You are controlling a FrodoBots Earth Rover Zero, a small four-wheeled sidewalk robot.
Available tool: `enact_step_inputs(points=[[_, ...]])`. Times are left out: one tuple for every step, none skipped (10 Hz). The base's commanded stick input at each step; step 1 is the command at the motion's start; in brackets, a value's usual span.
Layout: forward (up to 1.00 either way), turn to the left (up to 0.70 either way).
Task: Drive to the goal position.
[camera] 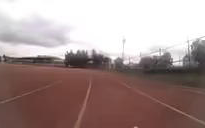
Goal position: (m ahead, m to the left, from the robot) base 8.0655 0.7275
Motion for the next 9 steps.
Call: enact_step_inputs(points=[[0.70, 0.00], [0.70, 0.00], [0.70, 0.00], [0.70, 0.00], [0.70, 0.00], [0.70, 0.00], [0.70, 0.00], [0.70, 0.00], [0.70, 0.00]])
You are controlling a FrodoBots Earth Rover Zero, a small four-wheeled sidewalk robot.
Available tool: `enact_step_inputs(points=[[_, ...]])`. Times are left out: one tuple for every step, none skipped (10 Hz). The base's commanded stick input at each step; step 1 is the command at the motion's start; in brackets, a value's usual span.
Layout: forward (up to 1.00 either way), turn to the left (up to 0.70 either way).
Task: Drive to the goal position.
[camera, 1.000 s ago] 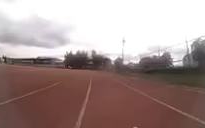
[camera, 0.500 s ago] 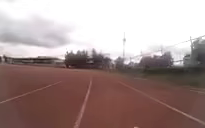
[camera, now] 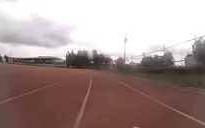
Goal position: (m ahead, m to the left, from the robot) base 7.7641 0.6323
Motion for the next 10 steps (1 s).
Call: enact_step_inputs(points=[[0.70, 0.00], [0.70, 0.00], [0.70, 0.00], [0.70, 0.00], [0.70, 0.00], [0.70, 0.00], [0.70, 0.00], [0.70, 0.00], [0.70, 0.00], [0.70, 0.00]])
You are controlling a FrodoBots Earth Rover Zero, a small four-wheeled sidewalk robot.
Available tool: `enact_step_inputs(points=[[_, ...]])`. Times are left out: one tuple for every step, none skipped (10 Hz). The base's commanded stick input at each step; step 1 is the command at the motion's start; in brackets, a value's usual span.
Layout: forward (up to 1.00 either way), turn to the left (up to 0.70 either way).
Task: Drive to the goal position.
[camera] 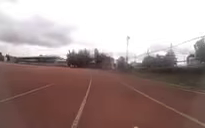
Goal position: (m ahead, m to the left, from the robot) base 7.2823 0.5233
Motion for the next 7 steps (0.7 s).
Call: enact_step_inputs(points=[[0.70, 0.00], [0.70, 0.00], [0.70, 0.00], [0.70, 0.00], [0.70, 0.00], [0.70, 0.00], [0.70, 0.00]])
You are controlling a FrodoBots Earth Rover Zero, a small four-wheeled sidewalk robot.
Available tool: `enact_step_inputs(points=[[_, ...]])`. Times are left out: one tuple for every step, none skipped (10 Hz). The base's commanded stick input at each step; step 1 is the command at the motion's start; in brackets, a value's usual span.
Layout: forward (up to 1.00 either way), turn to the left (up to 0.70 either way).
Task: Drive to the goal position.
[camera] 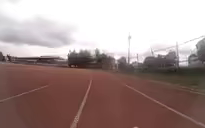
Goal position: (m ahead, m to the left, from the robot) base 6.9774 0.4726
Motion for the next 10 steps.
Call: enact_step_inputs(points=[[0.70, 0.00], [0.70, 0.00], [0.70, 0.00], [0.70, 0.00], [0.70, 0.00], [0.70, 0.00], [0.70, 0.00], [0.70, 0.00], [0.70, 0.00], [0.70, 0.00]])
